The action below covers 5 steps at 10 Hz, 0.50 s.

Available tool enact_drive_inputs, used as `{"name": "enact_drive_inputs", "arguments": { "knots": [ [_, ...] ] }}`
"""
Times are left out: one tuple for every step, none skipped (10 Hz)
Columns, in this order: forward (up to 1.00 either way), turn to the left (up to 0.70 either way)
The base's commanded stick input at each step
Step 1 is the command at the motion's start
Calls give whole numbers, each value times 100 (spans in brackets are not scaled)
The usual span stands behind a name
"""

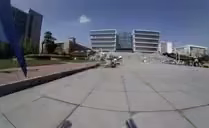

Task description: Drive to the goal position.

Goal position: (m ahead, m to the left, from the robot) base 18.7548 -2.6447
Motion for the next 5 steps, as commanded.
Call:
{"name": "enact_drive_inputs", "arguments": {
  "knots": [
    [0,0],
    [0,0],
    [0,0],
    [0,0],
    [0,0]
  ]
}}
